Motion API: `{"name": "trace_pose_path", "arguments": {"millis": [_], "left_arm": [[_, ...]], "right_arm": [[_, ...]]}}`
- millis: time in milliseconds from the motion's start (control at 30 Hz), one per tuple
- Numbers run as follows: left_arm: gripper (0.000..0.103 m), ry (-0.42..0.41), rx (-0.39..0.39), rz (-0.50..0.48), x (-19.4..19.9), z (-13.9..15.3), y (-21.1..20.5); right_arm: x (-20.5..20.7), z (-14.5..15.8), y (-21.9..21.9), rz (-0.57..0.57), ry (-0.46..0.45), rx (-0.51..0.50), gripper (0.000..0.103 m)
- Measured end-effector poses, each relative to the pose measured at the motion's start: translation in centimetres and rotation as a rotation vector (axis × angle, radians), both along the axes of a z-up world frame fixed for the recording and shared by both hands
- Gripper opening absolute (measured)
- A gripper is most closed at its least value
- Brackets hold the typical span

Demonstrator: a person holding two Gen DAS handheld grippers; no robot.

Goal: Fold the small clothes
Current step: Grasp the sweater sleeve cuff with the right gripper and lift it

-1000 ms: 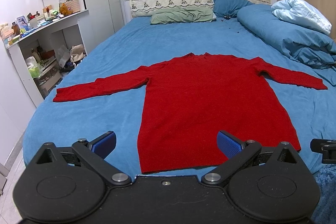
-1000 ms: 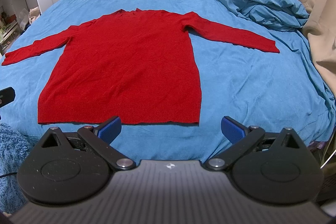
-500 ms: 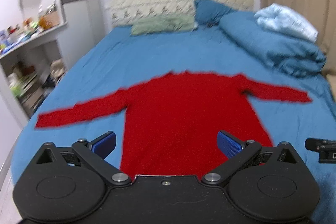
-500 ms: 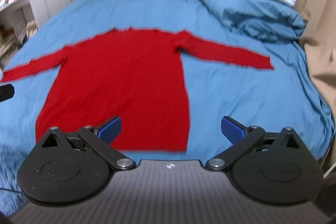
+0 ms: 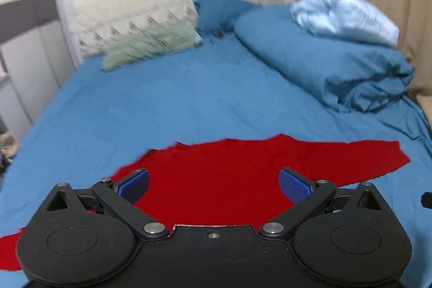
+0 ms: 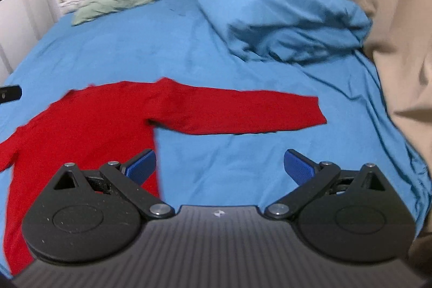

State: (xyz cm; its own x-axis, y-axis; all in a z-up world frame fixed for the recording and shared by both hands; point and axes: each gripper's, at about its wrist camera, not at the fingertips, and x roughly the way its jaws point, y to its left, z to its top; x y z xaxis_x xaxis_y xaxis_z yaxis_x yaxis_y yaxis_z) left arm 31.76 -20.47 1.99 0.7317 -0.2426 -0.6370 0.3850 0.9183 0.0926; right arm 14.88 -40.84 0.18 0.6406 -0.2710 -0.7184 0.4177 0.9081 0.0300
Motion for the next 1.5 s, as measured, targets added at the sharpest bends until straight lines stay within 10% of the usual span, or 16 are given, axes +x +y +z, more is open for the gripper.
{"name": "trace_pose_path", "arguments": {"millis": [500, 667, 967, 1200, 1500], "left_arm": [[0.103, 0.194, 0.015, -0.044, 14.3, -15.8, -11.1], [0.103, 0.214, 0.076, -0.052, 16.0, -19.0, -14.0], [0.103, 0.250, 0.095, -0.055, 17.8, -20.3, -14.9], [0.103, 0.319, 0.085, -0.092, 19.3, -19.4, -14.2], [0.103, 0.109, 0.062, -0.023, 17.1, -13.9, -6.0]], "right_arm": [[6.9, -17.0, -16.7, -0.327, -0.059, 0.198, 0.103], [8.0, -19.0, -19.1, -0.382, -0.140, 0.197, 0.086], [10.0, -19.1, -20.9, -0.443, -0.141, 0.112, 0.023], [11.3, -15.8, -19.7, -0.390, -0.170, 0.108, 0.020], [17.6, -5.4, -10.7, -0.079, -0.335, 0.120, 0.020]]}}
